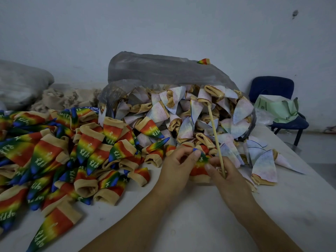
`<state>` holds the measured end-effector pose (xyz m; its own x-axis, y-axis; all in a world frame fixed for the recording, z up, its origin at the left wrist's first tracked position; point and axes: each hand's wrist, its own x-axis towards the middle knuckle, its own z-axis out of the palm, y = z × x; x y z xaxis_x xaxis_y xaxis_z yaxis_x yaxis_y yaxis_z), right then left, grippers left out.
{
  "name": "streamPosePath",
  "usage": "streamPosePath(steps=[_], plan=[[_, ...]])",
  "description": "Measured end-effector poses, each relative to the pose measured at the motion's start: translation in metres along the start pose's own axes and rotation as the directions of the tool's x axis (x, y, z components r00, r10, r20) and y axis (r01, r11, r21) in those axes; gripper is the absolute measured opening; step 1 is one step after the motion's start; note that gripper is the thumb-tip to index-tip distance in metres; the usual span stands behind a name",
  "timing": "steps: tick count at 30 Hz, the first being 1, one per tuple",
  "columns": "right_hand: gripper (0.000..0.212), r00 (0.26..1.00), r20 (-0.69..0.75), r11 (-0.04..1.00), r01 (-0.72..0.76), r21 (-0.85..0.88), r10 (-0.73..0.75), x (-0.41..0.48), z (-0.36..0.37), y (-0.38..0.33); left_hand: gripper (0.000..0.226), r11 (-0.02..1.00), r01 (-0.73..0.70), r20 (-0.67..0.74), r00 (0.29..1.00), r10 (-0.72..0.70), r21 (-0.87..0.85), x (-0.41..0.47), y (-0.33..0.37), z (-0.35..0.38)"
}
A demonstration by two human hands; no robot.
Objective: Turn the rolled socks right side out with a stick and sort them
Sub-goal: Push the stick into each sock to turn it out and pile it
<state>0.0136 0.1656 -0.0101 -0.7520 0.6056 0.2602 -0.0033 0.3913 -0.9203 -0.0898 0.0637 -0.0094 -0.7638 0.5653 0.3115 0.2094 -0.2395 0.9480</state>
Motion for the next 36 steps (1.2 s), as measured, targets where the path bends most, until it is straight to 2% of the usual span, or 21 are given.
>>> streamPosePath(steps=[3, 5, 9, 12, 16, 17, 20, 21, 24, 27, 31, 33, 36], plan=[[0.007, 0.997, 0.061, 0.998, -0.050, -0.032, 0.052, 0.000, 0.001, 0.004, 0.020, 0.997, 0.074, -0.005, 0.997, -0.075, -0.034, 0.002, 0.000, -0.003], [0.010, 0.996, 0.043, 0.997, -0.071, -0.016, 0.072, 0.001, 0.000, 0.005, 0.013, 0.993, 0.103, 0.032, 0.994, -0.101, -0.056, 0.002, 0.001, -0.004], [0.011, 0.992, -0.074, 0.994, -0.094, 0.057, 0.098, 0.004, -0.003, 0.006, 0.015, 0.989, 0.112, 0.201, 0.971, -0.128, 0.093, -0.002, -0.004, -0.002], [0.011, 0.984, -0.090, 0.979, -0.139, 0.148, 0.154, 0.006, -0.005, 0.008, 0.018, 0.976, 0.125, 0.277, 0.945, -0.171, 0.177, -0.005, -0.010, -0.001], [0.020, 0.971, -0.020, 0.944, -0.226, 0.239, 0.238, 0.004, 0.000, 0.008, 0.029, 0.969, 0.117, 0.227, 0.960, -0.166, 0.216, 0.000, -0.017, -0.004], [0.024, 0.971, -0.014, 0.941, -0.229, 0.251, 0.240, 0.004, 0.000, 0.006, 0.031, 0.971, 0.111, 0.237, 0.958, -0.161, 0.213, 0.001, -0.017, -0.005], [0.047, 0.976, 0.028, 0.940, -0.216, 0.264, 0.217, 0.005, -0.003, 0.000, 0.016, 0.955, 0.075, 0.314, 0.935, -0.167, 0.286, 0.000, -0.015, -0.007], [0.049, 0.976, 0.046, 0.940, -0.217, 0.264, 0.212, 0.005, -0.006, -0.001, 0.019, 0.943, 0.060, 0.346, 0.921, -0.178, 0.326, -0.001, -0.014, -0.006], [0.047, 0.976, 0.053, 0.945, -0.219, 0.242, 0.212, 0.006, -0.011, -0.002, 0.025, 0.917, 0.004, 0.394, 0.902, -0.175, 0.398, -0.002, -0.017, -0.005], [0.039, 0.976, 0.048, 0.929, -0.216, 0.300, 0.212, 0.006, -0.013, 0.000, 0.020, 0.929, 0.012, 0.378, 0.912, -0.162, 0.369, -0.003, -0.017, -0.006], [0.035, 0.974, 0.032, 0.890, -0.219, 0.401, 0.225, 0.006, -0.011, 0.002, 0.039, 0.927, -0.015, 0.344, 0.931, -0.124, 0.375, -0.005, -0.017, -0.008], [0.033, 0.972, -0.024, 0.881, -0.202, 0.429, 0.235, 0.006, -0.009, 0.005, 0.041, 0.923, -0.040, 0.360, 0.927, -0.108, 0.382, -0.005, -0.013, -0.006], [0.021, 0.953, -0.208, 0.921, -0.135, 0.365, 0.222, 0.006, -0.002, 0.008, 0.046, 0.936, -0.083, 0.409, 0.910, -0.069, 0.342, -0.008, -0.009, -0.001]])
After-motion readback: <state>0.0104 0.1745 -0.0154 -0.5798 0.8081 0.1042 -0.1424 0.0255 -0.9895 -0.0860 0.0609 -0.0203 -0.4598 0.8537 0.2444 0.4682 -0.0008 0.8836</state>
